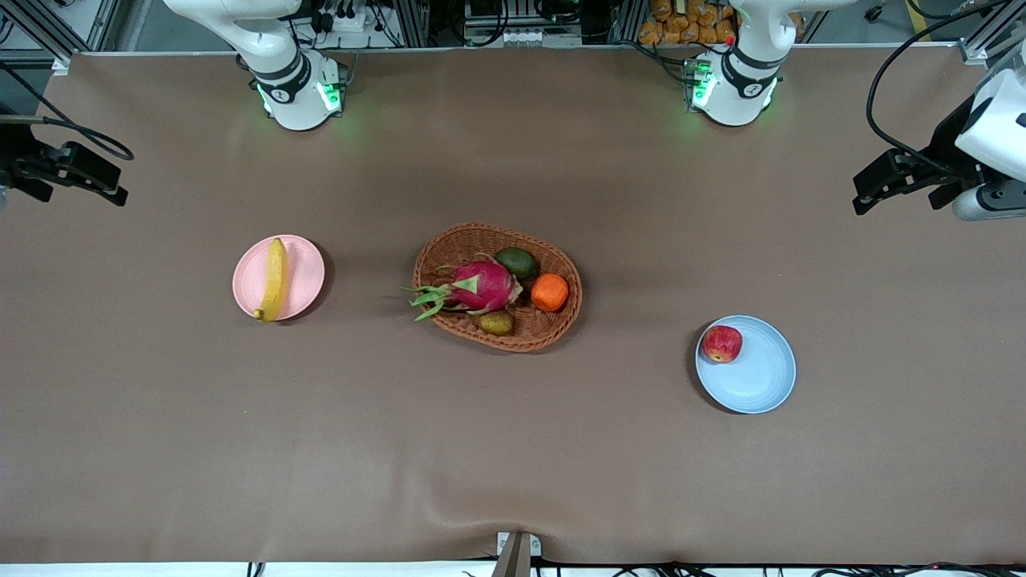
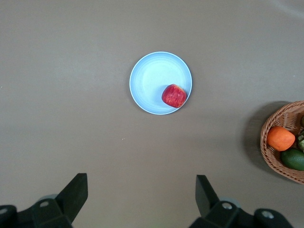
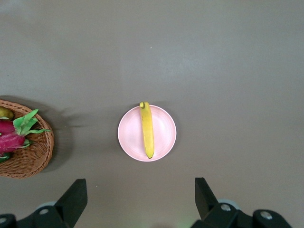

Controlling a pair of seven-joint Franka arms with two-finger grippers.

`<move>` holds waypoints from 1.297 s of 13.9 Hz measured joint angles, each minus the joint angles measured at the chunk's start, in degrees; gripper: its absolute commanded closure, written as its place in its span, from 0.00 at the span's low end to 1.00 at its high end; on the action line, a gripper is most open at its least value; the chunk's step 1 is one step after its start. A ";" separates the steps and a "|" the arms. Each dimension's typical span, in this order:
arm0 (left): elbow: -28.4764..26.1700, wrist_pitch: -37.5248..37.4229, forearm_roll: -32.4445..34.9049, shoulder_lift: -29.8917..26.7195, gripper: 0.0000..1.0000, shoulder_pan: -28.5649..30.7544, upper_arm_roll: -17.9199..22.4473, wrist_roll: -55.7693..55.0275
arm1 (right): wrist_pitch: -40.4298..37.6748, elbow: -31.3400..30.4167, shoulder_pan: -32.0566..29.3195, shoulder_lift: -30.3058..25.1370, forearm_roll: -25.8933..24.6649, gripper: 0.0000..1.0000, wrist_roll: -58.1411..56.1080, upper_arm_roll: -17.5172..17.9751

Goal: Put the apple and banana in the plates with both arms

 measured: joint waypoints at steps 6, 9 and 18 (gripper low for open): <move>0.00 -0.37 0.00 0.00 0.00 -0.01 -0.48 -0.01 | -1.37 -0.47 0.01 -0.15 0.00 0.00 0.49 0.48; 0.00 -0.38 0.00 -0.14 0.00 0.00 -0.49 -0.01 | -2.26 -0.46 0.02 -0.30 0.00 0.00 0.49 0.65; 0.46 -2.25 0.00 -1.56 0.00 0.08 -0.44 -0.06 | -2.14 0.72 0.03 -0.34 0.00 0.00 0.51 0.77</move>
